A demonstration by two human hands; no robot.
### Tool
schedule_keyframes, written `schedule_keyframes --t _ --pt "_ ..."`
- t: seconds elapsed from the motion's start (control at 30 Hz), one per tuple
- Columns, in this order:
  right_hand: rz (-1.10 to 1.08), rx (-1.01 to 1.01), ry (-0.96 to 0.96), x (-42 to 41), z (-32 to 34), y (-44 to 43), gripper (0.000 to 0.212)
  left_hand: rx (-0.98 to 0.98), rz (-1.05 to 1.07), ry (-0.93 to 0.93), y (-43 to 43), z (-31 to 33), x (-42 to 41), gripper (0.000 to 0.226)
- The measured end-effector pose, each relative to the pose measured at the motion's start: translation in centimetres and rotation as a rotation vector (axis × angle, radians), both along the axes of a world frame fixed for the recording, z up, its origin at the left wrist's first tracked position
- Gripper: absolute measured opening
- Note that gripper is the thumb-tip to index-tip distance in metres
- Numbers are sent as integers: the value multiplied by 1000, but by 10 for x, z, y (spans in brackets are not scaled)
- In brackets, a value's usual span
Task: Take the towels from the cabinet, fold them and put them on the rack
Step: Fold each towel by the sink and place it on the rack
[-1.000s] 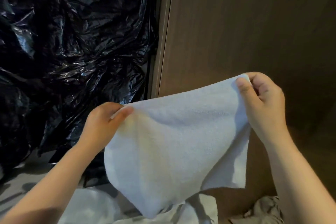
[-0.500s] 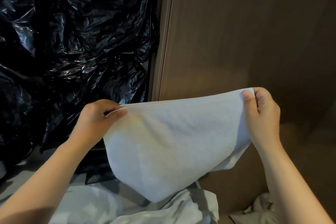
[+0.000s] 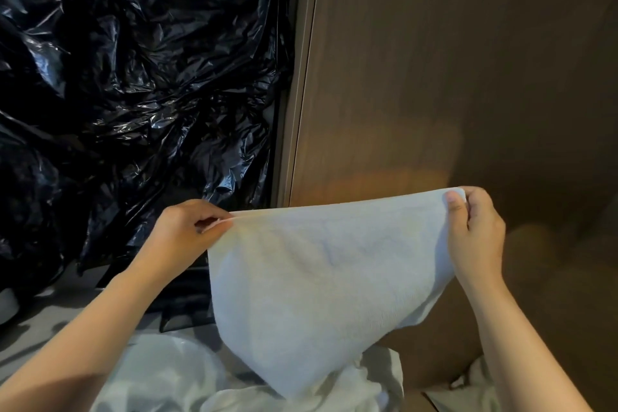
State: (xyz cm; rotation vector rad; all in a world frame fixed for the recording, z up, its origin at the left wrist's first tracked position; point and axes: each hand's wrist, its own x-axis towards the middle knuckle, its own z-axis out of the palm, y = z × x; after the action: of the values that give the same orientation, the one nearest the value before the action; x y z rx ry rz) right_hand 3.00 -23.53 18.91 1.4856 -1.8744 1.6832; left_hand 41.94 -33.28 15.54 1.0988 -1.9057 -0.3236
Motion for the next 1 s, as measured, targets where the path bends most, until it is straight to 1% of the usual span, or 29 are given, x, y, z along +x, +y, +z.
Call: schedule_keyframes --t 0.13,0.2,0.23,0.27,0.3,0.33,0.4,0.47,0.53,0.63,0.67,0.7,0.77,0.83,0.93,1.0 --pt "-9 22 -3 -5 -2 -4 15 -17 -93 -224 -1 -5 5 21" --pt "-16 37 8 -7 -4 -6 14 56 -119 -346 1 -8 5 24" --pt "-22 48 10 -8 -5 -6 14 88 -128 -377 2 -10 5 25" --pt "-30 58 7 -10 -7 -6 15 106 -137 -357 2 -12 6 28" --pt "-40 63 0 -12 -9 -6 16 130 -143 -278 2 -12 7 30" --pt "-50 64 -9 -14 -12 -6 17 160 -150 -155 1 -13 9 28" --pt "-63 61 -30 -16 -16 -6 18 215 -157 44 -1 -11 11 15" --pt "-64 58 -48 -18 -20 -7 20 227 -131 83 -3 -10 11 3" --pt "-61 60 -79 -18 -23 -7 21 263 -108 140 -4 -11 8 10" --pt "-42 69 -117 -11 -27 -6 19 337 -110 367 1 -12 -2 17" --pt "-36 69 -135 -9 -27 -5 18 330 -90 451 4 -12 -7 17" --pt "-31 61 -156 -6 -27 -3 17 276 -38 503 5 -12 -9 17" --pt "-35 29 -179 -3 -28 1 14 105 93 514 5 -10 -10 20" --pt "-31 18 -178 -2 -29 5 15 16 149 456 3 -6 -7 20" --pt "8 106 -218 2 -41 5 19 64 189 333 -1 -11 -7 15" --pt "-17 139 -223 1 -49 3 21 103 207 352 -2 -14 -9 14"
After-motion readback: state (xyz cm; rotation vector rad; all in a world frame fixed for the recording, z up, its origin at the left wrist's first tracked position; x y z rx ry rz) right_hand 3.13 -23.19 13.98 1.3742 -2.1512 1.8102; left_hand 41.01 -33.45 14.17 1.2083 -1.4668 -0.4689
